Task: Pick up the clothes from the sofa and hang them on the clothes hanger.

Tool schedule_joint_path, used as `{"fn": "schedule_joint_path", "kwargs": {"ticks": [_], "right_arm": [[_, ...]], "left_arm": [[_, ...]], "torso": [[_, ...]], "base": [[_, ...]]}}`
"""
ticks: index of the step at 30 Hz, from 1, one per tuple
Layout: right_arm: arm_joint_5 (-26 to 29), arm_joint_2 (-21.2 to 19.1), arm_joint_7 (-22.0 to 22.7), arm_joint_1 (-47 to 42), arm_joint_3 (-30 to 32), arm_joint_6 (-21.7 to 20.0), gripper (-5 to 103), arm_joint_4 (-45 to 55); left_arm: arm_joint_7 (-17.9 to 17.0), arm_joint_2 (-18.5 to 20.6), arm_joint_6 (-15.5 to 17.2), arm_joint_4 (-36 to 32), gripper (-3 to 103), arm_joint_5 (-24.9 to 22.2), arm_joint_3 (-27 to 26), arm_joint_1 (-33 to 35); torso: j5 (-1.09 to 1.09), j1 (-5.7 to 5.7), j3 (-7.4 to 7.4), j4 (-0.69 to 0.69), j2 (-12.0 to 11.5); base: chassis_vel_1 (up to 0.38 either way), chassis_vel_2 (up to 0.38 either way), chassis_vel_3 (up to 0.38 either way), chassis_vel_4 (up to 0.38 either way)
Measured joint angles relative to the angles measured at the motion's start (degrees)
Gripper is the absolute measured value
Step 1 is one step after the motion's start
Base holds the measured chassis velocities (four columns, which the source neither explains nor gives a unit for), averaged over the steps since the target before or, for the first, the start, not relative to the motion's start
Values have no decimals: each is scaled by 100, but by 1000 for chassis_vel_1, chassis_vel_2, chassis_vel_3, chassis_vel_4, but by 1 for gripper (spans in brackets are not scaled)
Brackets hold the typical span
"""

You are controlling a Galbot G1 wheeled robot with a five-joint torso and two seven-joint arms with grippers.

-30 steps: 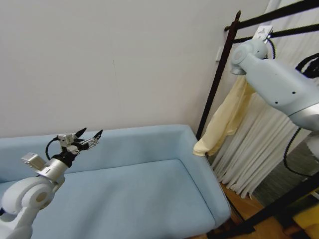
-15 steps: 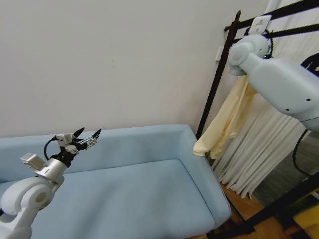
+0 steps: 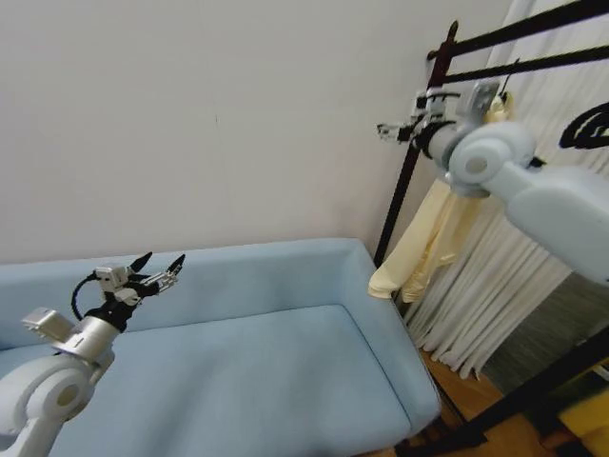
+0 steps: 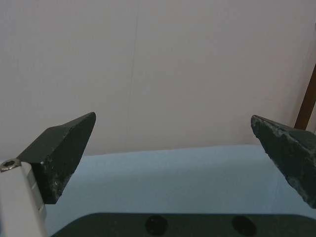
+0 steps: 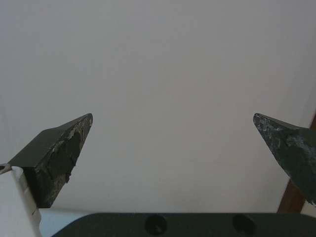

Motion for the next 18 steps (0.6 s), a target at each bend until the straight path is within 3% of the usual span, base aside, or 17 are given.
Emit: {"fn": "schedule_joint_path", "kwargs": {"ticks": [3,9,13,15,18], "right_arm": [[-191,-438,-290,-484,-13,203,100,687],[-434,-767,-103,-1306,-9,546,100,1481],[-799,-647,13,-1703,-4,751,100,1537],[-1002,-309,238,-1846,-74,848,100,1412],[-1034,-111,328,-1878,-116,903,100,1293]], "left_arm": [[82,-135,-74,-1,100,162,25,87],[272,-463,-291,30,100,529,249,203],[334,-647,-340,-2,100,671,394,253],[408,-740,-348,-51,100,758,476,284],[454,-747,-348,-51,100,796,485,299]], "torso": [[2,0,-1,-4,0],[0,-1,-1,-2,1],[0,-1,0,-2,0],[0,0,0,0,0],[-2,0,0,1,0]], "base": [[0,0,0,0],[0,0,0,0],[0,0,0,0],[0,0,0,0],[0,0,0,0]]}}
